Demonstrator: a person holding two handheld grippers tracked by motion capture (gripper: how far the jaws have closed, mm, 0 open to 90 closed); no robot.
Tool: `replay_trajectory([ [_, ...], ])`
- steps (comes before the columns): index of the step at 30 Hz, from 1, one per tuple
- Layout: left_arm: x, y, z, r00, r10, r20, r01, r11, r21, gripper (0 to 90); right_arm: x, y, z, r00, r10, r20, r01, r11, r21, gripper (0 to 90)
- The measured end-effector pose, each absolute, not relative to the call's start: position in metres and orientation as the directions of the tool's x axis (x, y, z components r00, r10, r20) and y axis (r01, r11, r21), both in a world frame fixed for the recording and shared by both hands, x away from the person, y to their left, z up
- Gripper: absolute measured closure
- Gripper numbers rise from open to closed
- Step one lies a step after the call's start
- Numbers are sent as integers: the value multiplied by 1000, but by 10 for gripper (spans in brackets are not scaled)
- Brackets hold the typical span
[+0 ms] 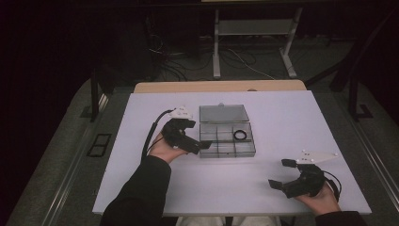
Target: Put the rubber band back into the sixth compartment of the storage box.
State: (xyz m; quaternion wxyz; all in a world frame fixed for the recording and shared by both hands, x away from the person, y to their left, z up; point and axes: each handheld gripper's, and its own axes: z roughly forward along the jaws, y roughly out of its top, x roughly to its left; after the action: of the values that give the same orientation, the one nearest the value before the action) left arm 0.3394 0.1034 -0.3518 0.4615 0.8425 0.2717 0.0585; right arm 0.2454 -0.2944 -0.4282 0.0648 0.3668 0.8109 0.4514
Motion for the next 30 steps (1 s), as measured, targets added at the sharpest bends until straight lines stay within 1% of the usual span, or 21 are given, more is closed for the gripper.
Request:
replay_trajectory([
  [7,320,121,-362,825,541,-163,409,-373,833,0,246,-294,-429,-724,655,216,530,327,782,2],
  [18,287,146,-381,799,579,-165,420,-339,842,0,246,-294,-429,-724,656,214,530,331,780,2],
  [26,269,163,-406,779,589,-214,465,-314,828,0,246,-293,-430,-726,654,210,531,340,776,2],
  [30,265,165,-415,777,587,-227,481,-320,816,0,246,-293,-430,-723,657,212,534,338,775,2],
])
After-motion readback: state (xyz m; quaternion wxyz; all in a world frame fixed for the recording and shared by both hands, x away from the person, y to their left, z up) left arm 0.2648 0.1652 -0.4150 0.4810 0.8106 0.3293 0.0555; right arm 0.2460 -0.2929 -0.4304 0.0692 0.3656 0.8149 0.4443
